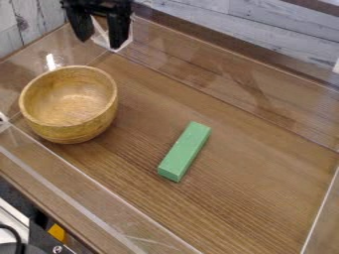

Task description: Put the green block in the brown bowl

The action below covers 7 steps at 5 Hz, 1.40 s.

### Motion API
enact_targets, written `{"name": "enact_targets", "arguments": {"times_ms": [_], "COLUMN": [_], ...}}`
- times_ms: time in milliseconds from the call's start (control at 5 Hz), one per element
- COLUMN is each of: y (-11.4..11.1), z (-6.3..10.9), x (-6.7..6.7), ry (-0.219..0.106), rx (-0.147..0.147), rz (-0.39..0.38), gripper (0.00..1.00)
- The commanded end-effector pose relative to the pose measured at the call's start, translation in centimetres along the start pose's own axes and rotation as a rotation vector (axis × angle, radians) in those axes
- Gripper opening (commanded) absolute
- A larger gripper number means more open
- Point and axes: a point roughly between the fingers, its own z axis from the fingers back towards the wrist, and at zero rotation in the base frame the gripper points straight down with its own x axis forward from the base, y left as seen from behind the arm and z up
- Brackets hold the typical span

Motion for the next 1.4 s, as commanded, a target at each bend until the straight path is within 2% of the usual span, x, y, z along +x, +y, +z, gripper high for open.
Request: {"name": "enact_targets", "arguments": {"times_ms": [0, 200, 600, 1000, 1200], "y": [0.4, 0.2, 2.0, 1.7, 0.6], "z": [0.6, 0.6, 1.6, -0.3, 0.6], "x": [1.0, 1.7, 3.3, 1.7, 1.8], "ry": [-0.051, -0.068, -0.089, -0.100, -0.121], "rx": [0.008, 0.012, 0.028, 0.025, 0.020], "rz": [-0.009, -0.036, 0.059, -0.053, -0.102], "gripper": [1.00, 1.00, 1.00, 1.00, 1.00]}}
